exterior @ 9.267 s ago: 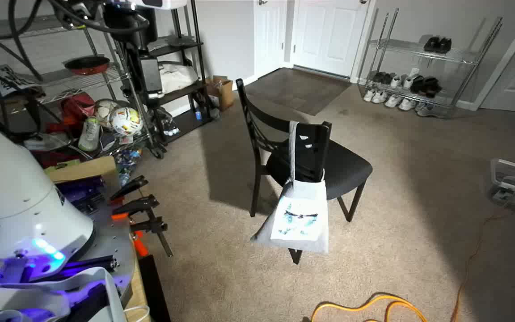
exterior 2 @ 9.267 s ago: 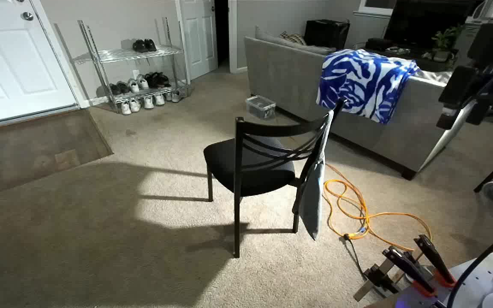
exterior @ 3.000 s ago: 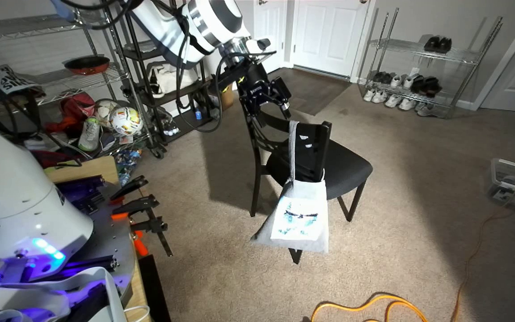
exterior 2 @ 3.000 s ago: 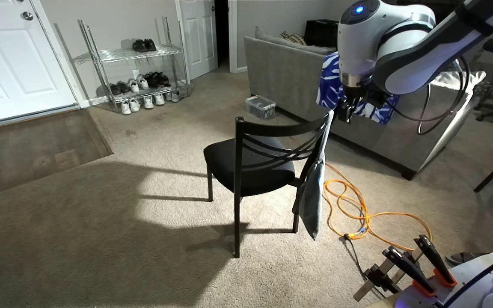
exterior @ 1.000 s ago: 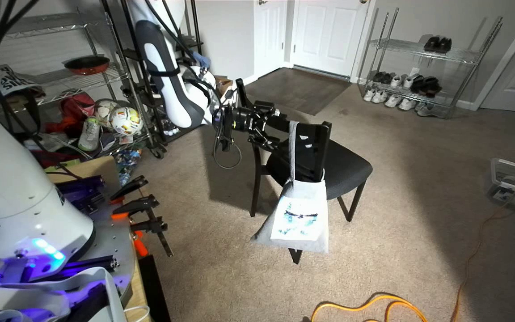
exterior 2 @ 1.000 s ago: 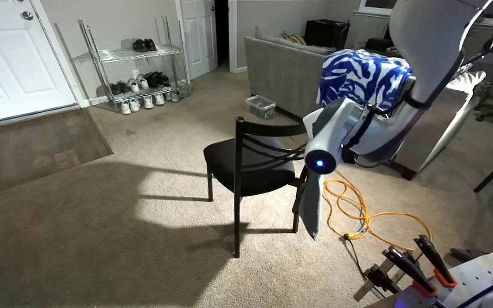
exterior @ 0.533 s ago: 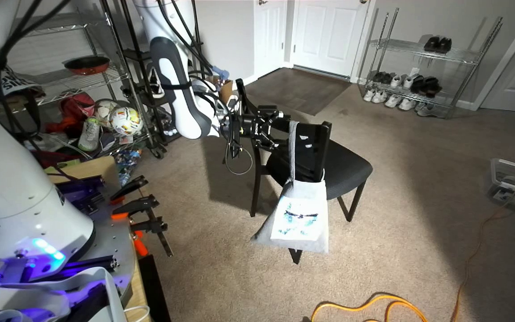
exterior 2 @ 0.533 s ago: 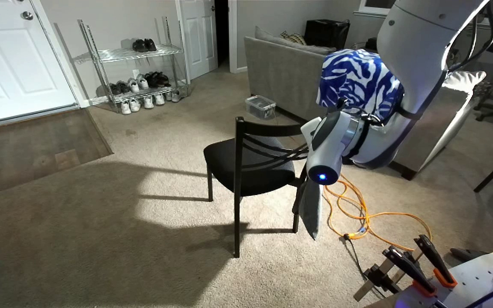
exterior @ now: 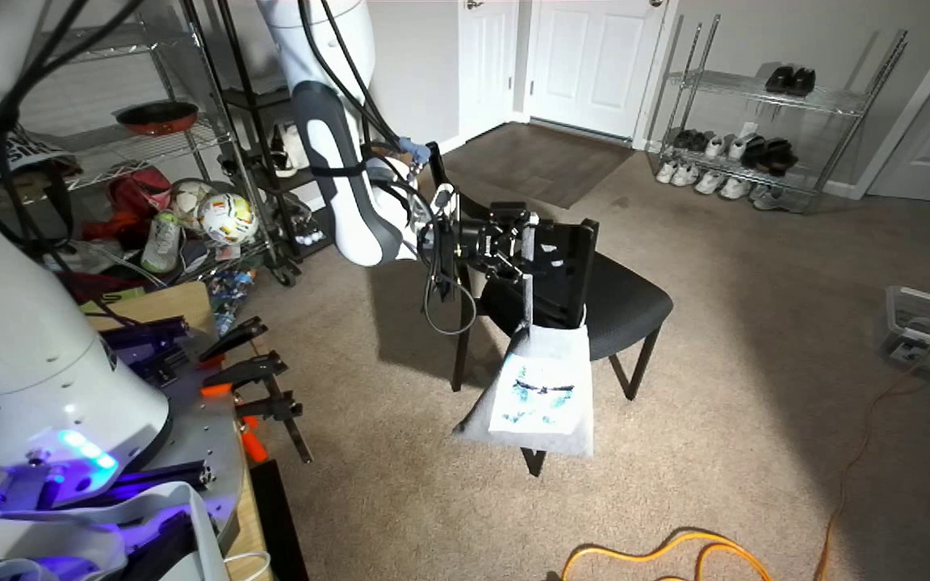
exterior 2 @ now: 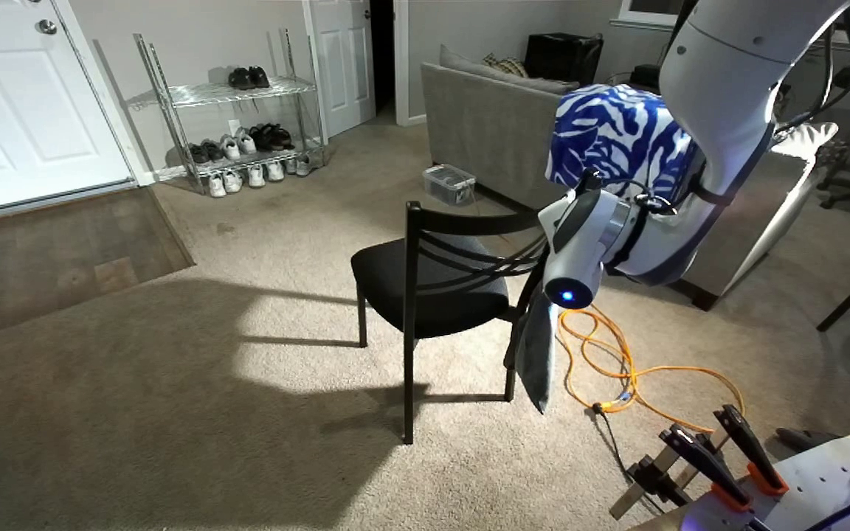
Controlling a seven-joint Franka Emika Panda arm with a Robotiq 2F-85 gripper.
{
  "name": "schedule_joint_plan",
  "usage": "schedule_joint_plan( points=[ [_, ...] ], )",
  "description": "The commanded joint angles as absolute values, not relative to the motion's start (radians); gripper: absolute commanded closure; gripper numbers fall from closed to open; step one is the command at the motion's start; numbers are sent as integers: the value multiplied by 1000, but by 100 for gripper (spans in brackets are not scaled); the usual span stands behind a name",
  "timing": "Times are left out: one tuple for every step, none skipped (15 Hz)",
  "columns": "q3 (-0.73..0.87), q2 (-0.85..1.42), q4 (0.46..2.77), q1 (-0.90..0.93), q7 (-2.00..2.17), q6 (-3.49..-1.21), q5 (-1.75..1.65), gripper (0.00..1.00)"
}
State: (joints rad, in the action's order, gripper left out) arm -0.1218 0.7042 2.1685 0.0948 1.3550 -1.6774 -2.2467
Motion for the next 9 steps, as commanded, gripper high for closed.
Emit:
schedule_joint_plan(
  points=[
    [-134,705,2175,77,1387,-1649,-2266,0],
    [-139,701,2177,79,1390,-1650,-2265,0],
    [-143,699,2179,81,1393,-1650,-2264,0],
    [-150,698,2179,85,1396,-1650,-2262,0],
    [-156,696,2179,88,1397,-1651,-2261,0],
    [-165,695,2179,92,1398,-1651,-2258,0],
    [-172,694,2178,96,1400,-1651,-2256,0],
    [-179,695,2177,101,1402,-1652,-2257,0],
    [-185,694,2176,105,1404,-1652,-2258,0]
  ],
)
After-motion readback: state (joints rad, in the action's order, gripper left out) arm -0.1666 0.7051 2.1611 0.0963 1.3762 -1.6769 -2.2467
